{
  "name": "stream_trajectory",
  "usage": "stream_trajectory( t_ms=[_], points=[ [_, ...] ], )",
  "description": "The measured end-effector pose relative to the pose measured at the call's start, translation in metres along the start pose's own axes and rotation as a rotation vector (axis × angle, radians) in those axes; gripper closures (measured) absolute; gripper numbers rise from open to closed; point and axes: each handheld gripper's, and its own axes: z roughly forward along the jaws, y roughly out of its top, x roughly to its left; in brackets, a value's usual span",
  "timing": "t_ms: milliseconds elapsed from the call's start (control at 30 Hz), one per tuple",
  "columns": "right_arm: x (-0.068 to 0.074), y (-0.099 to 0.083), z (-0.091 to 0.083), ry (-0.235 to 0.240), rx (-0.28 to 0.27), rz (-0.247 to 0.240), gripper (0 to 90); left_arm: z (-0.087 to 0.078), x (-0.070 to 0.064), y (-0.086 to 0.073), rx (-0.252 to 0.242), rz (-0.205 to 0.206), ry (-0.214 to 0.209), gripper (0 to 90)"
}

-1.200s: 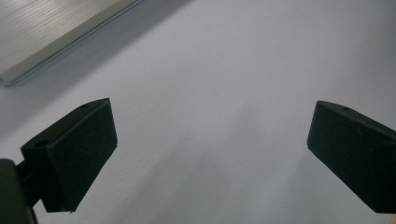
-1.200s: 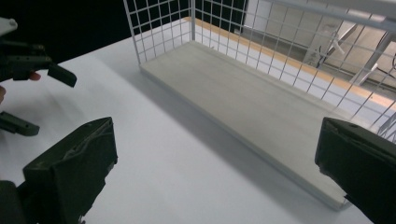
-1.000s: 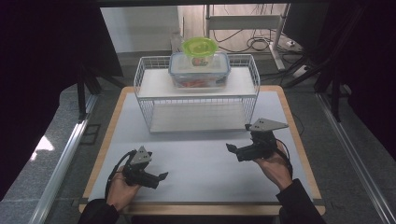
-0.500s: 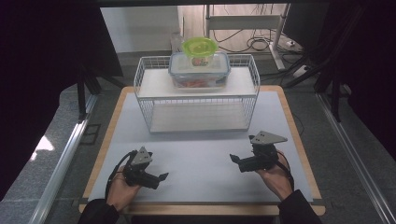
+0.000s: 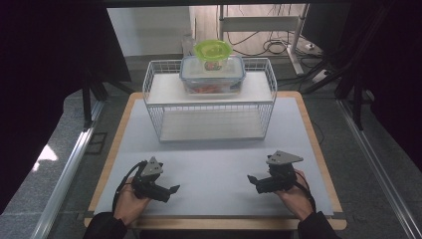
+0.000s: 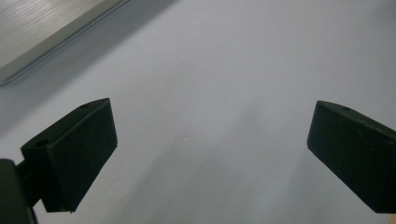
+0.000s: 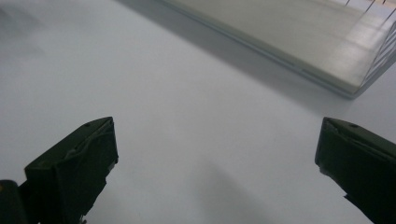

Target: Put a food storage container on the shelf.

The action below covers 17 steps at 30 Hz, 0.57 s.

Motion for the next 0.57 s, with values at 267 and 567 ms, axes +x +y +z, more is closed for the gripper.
stream_trajectory(
  t_ms=[267,567],
  points=[
    [0.005,-0.01,0.016,0.011,0.095,-0.017,0.0,0.003,-0.001,0.0,0.018,0.006,0.001,1.5],
    [0.003,-0.014,0.022,0.021,0.14,-0.007,0.0,0.004,-0.001,0.0,0.023,0.01,0.002,1.3]
  ],
)
